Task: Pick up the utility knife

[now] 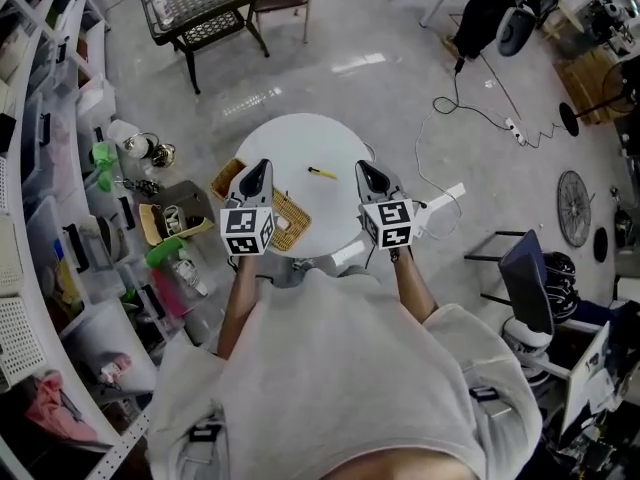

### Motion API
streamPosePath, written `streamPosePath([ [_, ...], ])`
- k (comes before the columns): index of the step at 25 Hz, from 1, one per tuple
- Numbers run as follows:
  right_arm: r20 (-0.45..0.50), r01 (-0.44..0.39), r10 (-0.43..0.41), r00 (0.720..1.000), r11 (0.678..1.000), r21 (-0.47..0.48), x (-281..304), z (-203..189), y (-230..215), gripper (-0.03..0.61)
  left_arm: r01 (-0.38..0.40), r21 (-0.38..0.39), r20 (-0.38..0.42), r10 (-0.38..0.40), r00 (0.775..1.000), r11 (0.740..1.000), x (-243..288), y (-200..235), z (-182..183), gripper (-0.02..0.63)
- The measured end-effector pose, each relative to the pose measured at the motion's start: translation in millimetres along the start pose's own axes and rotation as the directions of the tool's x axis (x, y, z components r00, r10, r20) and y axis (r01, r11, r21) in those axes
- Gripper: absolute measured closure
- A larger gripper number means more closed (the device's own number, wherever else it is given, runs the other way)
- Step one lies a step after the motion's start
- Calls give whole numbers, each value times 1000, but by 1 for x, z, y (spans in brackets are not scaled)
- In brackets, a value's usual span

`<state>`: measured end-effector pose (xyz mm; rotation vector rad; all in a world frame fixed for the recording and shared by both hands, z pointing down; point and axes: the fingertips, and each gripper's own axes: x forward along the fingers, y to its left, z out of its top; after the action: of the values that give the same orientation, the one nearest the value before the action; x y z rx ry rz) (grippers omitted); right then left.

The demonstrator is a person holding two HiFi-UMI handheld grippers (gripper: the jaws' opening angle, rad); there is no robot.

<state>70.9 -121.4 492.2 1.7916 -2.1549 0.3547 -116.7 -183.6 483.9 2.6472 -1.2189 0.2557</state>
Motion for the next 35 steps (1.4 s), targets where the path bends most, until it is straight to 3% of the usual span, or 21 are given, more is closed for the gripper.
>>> streamPosePath([
  [10,-47,1,-1,999,1000,6,30,-5,-6,548,10,-18,-41,-11,999,1000,21,16,-9,591],
  [23,-81,-131,132,988,991,12,69,-6,-19,548,-94,-50,-105,88,991,994,40,19,-27,591],
  [35,-155,-217,225,962,974,66,79,-49,-41,548,-169,-37,-183,159,970,985,49,0,-51,591],
])
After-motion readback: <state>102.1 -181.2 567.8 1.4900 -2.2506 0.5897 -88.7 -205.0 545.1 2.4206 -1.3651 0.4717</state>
